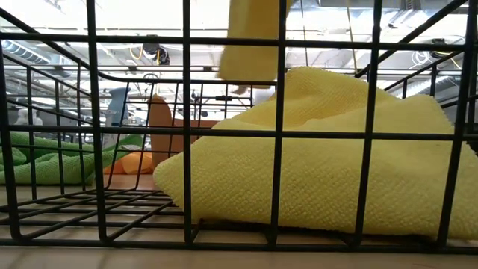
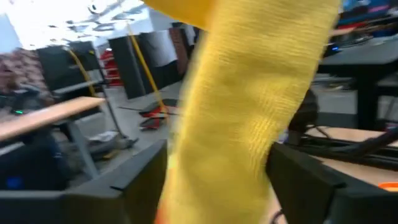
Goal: Sort microfiber towel by color & place in baskets
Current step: Put the yellow microfiber cloth into the black wire basket
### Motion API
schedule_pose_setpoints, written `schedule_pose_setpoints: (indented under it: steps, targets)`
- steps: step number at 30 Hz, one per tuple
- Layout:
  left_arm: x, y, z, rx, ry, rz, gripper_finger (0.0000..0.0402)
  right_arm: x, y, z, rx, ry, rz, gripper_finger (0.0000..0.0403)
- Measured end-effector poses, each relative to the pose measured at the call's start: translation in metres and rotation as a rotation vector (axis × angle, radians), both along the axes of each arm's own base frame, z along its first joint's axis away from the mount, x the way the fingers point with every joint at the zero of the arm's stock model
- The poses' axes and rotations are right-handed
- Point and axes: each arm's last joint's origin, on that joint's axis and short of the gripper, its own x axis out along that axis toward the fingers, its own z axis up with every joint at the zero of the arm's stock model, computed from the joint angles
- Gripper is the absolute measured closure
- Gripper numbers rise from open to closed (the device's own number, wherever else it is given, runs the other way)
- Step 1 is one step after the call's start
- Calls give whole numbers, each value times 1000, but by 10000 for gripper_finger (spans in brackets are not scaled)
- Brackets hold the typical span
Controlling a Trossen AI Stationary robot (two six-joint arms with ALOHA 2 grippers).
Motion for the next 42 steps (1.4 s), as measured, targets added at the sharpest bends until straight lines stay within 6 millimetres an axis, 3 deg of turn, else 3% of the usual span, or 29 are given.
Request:
schedule_pose_setpoints:
  steps: [5, 9, 20, 22, 27, 32, 37, 42]
  targets:
    - [-3, -2, 8, 37, -10, -49, 208, -2, 4, -1, 29, 0, 23, 403]
    - [-3, -7, 11, 38, -60, -191, 239, -3, 5, -1, 28, 2, 26, 403]
    - [-2, -13, -4, 51, 35, -261, 234, -3, 5, -1, 38, 0, 28, 403]
    - [-1, -13, -3, 57, 32, -257, 263, -2, 5, -2, 47, -1, 30, 403]
    - [-7, -16, 8, 114, 2, -228, 384, -3, 12, -9, 70, 34, 78, 403]
    - [-27, -33, 21, 214, 14, -190, 393, -9, 21, -17, 112, 89, 114, 403]
    - [-52, -62, 26, 449, 39, -342, 396, -13, 28, -26, 198, 142, 148, 403]
    - [-55, -68, 26, 535, 36, -410, 397, -10, 25, -40, 278, 240, 183, 400]
